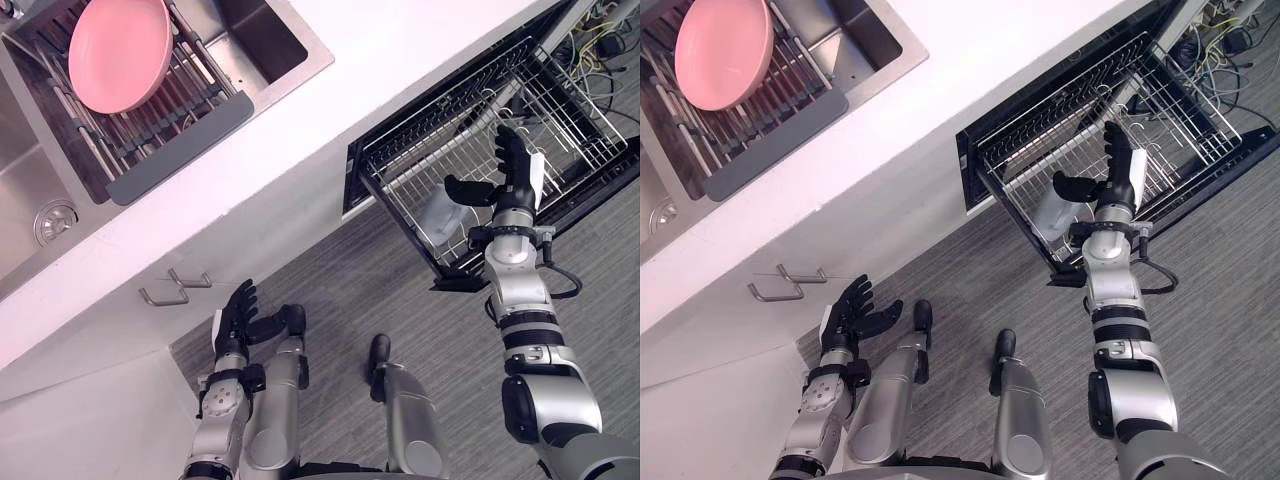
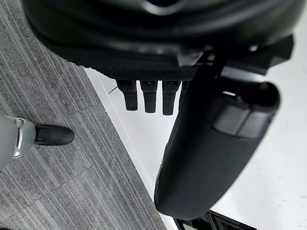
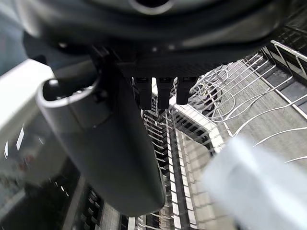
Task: Walk over to the sink, pick up the cup, carry it to the dishwasher, place the cup inside the dishwasher, then close the dishwasher door
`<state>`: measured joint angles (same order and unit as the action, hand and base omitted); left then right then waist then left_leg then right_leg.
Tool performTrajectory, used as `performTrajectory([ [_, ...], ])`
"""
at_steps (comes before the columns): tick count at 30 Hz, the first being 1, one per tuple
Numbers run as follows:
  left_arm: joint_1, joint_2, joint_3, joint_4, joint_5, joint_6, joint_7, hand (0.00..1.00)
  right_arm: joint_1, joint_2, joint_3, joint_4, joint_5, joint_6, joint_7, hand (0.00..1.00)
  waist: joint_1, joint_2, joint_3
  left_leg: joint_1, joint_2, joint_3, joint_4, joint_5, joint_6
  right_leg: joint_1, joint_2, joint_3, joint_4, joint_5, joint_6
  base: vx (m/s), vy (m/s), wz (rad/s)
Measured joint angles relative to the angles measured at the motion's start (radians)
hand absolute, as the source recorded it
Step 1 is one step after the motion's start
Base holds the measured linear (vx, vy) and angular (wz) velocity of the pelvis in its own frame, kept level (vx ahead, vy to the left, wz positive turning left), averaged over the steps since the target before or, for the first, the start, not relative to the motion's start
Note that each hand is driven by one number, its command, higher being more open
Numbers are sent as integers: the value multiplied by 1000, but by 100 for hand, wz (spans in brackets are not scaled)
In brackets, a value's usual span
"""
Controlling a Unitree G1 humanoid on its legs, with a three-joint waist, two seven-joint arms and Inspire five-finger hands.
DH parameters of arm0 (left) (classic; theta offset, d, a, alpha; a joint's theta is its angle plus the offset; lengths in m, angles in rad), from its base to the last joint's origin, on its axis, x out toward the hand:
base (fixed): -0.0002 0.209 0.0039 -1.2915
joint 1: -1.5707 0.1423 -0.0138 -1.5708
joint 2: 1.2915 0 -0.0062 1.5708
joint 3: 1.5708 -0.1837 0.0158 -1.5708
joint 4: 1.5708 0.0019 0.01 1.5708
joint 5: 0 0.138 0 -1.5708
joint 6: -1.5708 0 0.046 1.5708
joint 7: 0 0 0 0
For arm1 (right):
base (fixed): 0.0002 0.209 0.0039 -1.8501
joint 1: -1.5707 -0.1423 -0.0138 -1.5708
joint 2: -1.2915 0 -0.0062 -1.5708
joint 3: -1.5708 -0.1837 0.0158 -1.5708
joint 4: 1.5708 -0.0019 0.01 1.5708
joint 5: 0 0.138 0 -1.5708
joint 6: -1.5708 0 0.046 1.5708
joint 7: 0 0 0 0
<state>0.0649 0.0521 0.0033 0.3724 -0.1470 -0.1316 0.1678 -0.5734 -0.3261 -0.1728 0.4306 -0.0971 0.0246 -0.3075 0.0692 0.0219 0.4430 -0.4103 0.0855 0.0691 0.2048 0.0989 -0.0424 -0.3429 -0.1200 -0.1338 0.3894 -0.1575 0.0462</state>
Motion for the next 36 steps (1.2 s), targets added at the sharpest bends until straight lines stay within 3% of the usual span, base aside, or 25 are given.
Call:
performTrajectory([
  [9, 19, 1, 31, 75, 2, 11, -2, 90, 409, 182, 1, -494, 33, -45, -3, 90, -20, -36, -6, 115, -3, -9, -13, -37, -9, 154, 5, -20, -88, -1, 5, 33, 3, 3],
  [14, 88, 6, 93, 162, 12, 28, -4, 90, 662, 275, 6, -709, -7, -88, 48, 90, -46, -97, -93, 176, -10, -29, -7, -72, -14, 275, 10, -48, -180, 4, 12, 149, 0, 11],
  [17, 125, 0, 96, 200, 24, 34, -13, 90, 730, 292, 43, -769, -6, -132, 85, 90, -54, -106, -155, 217, -18, -33, -7, -92, -15, 340, 8, -60, -220, 5, 14, 127, -8, 8],
  [23, 127, -11, 102, 237, 31, 33, -23, 90, 737, 277, 101, -775, -5, -173, 153, 90, -53, -92, -206, 229, -35, -95, 18, -105, -17, 415, 8, -129, -249, 0, 19, -12, -18, 35],
  [25, 126, -14, 102, 256, 32, 31, -29, 90, 714, 235, 121, -767, -6, -174, 161, 90, -48, -71, -217, 181, -35, -104, 61, -129, -11, 424, 10, -181, -243, -6, 18, -89, 5, 61],
  [26, 126, -13, 102, 260, 32, 31, -31, 90, 701, 223, 122, -762, -7, -174, 163, 90, -49, -66, -219, 173, -18, -56, 71, -141, 1, 428, 9, -201, -244, -6, 18, -50, 10, 76],
  [28, 128, -14, 95, 270, 32, 31, -40, 90, 625, 139, 119, -724, -8, -174, 154, 90, -55, -48, -225, 156, 95, 199, 127, -145, 21, 449, -1, -284, -250, -7, 22, -32, 45, 107],
  [29, 133, -14, 87, 271, 34, 31, -42, 90, 587, 106, 120, -698, -14, -174, 154, 90, -52, -37, -230, 149, 127, 263, 155, -145, 23, 452, -6, -302, -241, -14, 33, -7, 147, 85],
  [33, 151, -9, 88, 270, 49, 28, -48, 90, 482, 75, 139, -613, -60, -174, 158, 90, -8, -41, -228, 144, 73, 256, 251, -221, 44, 449, -102, -332, -110, -115, 63, 22, 188, 39],
  [34, 156, -8, 86, 269, 51, 26, -50, 90, 464, 68, 152, -590, -88, -174, 164, 90, -8, -40, -229, 150, 52, 249, 340, -295, 63, 454, -142, -344, -30, -162, 73, 136, 213, 49],
  [35, 149, -5, 82, 280, 56, 26, -54, 90, 447, 58, 171, -560, -110, -174, 171, 90, -13, -35, -235, 154, 28, 231, 364, -343, 76, 413, -190, -308, 144, -172, 52, 180, 267, 51],
  [36, 150, -2, 77, 284, 63, 25, -55, 90, 436, 45, 186, -542, -124, -171, 175, 90, -17, -38, -237, 157, 14, 226, 367, -352, 84, 366, -215, -263, 241, -155, 23, 202, 233, 68],
])
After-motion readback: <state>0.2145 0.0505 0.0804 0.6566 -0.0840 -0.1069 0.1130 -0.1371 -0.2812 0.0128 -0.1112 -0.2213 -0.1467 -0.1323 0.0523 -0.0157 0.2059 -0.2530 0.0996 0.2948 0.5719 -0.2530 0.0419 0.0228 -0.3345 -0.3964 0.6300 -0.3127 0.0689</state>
